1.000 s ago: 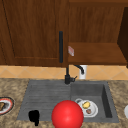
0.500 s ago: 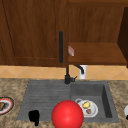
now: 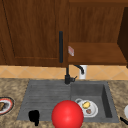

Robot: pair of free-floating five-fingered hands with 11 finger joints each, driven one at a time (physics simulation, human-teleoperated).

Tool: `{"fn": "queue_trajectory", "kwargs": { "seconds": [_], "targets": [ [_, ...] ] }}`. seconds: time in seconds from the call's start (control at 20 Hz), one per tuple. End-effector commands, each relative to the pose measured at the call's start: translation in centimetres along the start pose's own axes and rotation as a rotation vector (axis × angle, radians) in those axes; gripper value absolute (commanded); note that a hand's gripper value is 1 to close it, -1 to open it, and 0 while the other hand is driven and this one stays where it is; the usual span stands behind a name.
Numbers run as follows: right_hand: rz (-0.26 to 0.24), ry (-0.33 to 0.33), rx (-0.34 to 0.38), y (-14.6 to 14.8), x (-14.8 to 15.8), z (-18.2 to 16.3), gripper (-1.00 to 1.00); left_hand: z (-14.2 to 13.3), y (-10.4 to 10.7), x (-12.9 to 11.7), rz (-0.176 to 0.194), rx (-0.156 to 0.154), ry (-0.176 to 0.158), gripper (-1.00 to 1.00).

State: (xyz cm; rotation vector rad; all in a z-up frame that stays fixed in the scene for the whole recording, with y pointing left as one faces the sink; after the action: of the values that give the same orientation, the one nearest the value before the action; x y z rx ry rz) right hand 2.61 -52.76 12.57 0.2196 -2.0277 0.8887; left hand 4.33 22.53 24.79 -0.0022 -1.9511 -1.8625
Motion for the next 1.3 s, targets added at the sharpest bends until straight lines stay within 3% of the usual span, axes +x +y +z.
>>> {"fn": "queue_trajectory", "kwargs": {
  "seconds": [0.0, 0.45, 0.7, 0.9, 1.0, 1.1, 1.25],
  "targets": [
    [0.136, -0.014, 0.069, 0.8, 0.0, -0.8, -1.0, 0.0, 0.0, 0.0, 0.0, 0.0, 0.0, 0.0],
    [0.235, 0.038, 0.191, 2.0, 0.2, -2.3, -1.0, 0.0, 0.0, 0.0, 0.0, 0.0, 0.0, 0.0],
    [0.285, 0.101, 0.246, 2.9, 0.5, -3.9, -1.0, 0.0, 0.0, 0.0, 0.0, 0.0, 0.0, 0.0],
    [0.342, 0.147, 0.245, 3.5, 1.3, -5.0, -1.0, 0.0, 0.0, 0.0, 0.0, 0.0, 0.0, 0.0],
    [0.312, 0.149, 0.219, 3.9, 0.9, -5.0, -1.0, 0.0, 0.0, 0.0, 0.0, 0.0, 0.0, 0.0],
    [0.255, 0.128, 0.238, 3.7, 0.8, -4.8, -1.0, 0.0, 0.0, 0.0, 0.0, 0.0, 0.0, 0.0],
    [0.254, 0.126, 0.239, 4.3, 1.3, -4.7, -1.0, 0.0, 0.0, 0.0, 0.0, 0.0, 0.0, 0.0]
  ]
}}
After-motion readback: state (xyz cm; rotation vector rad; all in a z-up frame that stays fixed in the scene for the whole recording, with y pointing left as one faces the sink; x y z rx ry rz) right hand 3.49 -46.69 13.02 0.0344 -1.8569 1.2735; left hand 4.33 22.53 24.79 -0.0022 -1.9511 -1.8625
